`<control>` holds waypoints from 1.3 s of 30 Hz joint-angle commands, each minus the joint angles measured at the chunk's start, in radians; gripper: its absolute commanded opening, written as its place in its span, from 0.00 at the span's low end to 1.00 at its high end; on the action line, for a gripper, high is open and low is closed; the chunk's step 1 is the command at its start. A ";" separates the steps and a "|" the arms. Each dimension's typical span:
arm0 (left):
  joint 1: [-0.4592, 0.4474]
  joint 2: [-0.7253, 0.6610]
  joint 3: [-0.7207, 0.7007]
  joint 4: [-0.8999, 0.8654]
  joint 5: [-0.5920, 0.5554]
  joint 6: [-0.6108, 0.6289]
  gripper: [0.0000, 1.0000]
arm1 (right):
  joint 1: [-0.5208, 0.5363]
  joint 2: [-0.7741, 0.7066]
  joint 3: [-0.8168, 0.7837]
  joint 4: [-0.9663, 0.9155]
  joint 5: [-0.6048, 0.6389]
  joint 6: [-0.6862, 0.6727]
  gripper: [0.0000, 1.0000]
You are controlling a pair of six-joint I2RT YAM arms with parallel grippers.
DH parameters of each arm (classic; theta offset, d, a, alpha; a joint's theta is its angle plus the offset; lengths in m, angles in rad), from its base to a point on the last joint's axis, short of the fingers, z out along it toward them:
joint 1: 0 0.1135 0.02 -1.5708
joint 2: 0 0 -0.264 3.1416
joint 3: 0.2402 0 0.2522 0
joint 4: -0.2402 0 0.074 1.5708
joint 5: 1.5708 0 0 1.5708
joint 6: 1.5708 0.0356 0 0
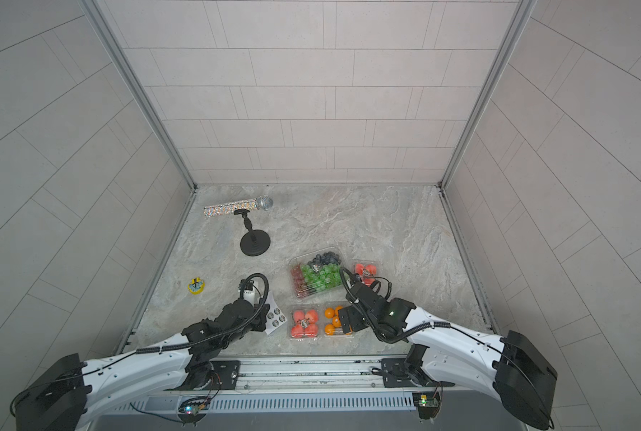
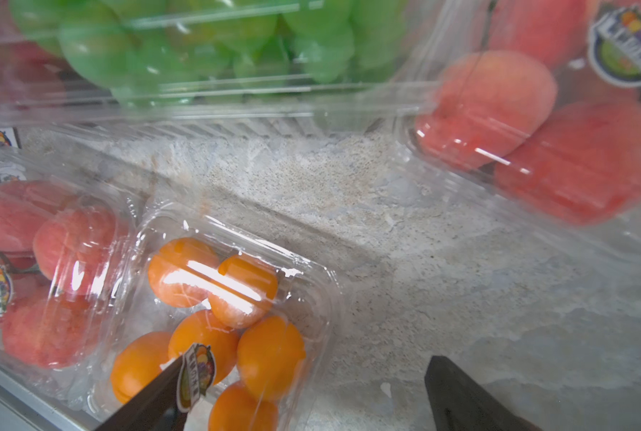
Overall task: Label fruit boxes
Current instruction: Stick the label on the fruit box.
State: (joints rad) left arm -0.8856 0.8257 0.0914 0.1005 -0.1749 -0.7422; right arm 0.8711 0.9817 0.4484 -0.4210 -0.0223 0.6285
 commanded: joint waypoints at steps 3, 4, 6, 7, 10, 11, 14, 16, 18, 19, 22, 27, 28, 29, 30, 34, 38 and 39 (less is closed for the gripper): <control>0.005 0.030 -0.005 0.042 0.024 0.012 0.03 | 0.000 0.004 -0.019 0.031 -0.025 0.000 1.00; 0.005 0.034 -0.005 0.047 0.023 0.012 0.04 | -0.001 0.009 -0.018 0.037 -0.026 0.003 1.00; 0.005 0.043 -0.005 0.051 0.023 0.012 0.11 | -0.001 0.018 -0.017 0.041 -0.029 0.004 1.00; 0.005 0.045 -0.005 0.057 0.027 0.012 0.16 | -0.001 0.023 -0.023 0.061 -0.035 0.008 1.00; 0.005 0.058 -0.005 0.089 0.058 0.012 0.36 | 0.000 0.058 -0.031 0.113 -0.079 0.013 1.00; 0.005 0.065 -0.005 0.092 0.063 0.012 0.39 | -0.001 0.071 -0.031 0.123 -0.086 0.015 1.00; 0.004 0.082 -0.007 0.093 0.054 0.012 0.52 | -0.001 0.094 -0.034 0.142 -0.102 0.019 1.00; 0.005 0.088 -0.007 0.092 0.047 0.013 0.68 | -0.001 0.101 -0.037 0.149 -0.097 0.023 1.00; 0.005 0.088 0.002 0.081 0.036 0.012 0.82 | -0.001 0.098 -0.041 0.153 -0.094 0.025 1.00; 0.005 0.081 0.012 0.059 0.020 0.012 0.92 | -0.001 0.093 -0.046 0.160 -0.094 0.026 1.00; -0.018 0.036 0.071 -0.113 -0.141 0.032 1.00 | -0.001 0.078 -0.054 0.164 -0.076 0.028 1.00; -0.032 -0.043 0.114 -0.232 -0.212 0.023 1.00 | -0.002 0.103 -0.049 0.159 -0.062 0.021 1.00; -0.032 -0.070 0.117 -0.247 -0.222 0.023 1.00 | -0.003 0.108 -0.048 0.158 -0.061 0.021 1.00; -0.032 -0.076 0.125 -0.276 -0.252 0.023 1.00 | -0.003 0.109 -0.049 0.157 -0.057 0.018 1.00; -0.032 -0.079 0.131 -0.299 -0.282 0.023 1.00 | -0.002 0.109 -0.051 0.157 -0.052 0.019 1.00; -0.062 -0.149 0.176 -0.360 -0.278 0.012 1.00 | -0.002 0.106 -0.050 0.151 -0.047 0.012 1.00; -0.233 -0.250 0.238 -0.369 -0.364 0.129 0.89 | -0.009 0.098 -0.052 0.151 -0.060 0.017 1.00; -0.263 -0.253 0.251 -0.344 -0.346 0.159 0.81 | -0.009 0.093 -0.054 0.155 -0.059 0.019 1.00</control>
State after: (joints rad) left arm -1.0863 0.6037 0.2829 -0.2413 -0.4706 -0.6724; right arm 0.8692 1.0794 0.4168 -0.2306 -0.1127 0.6476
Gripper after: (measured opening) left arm 0.853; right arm 0.997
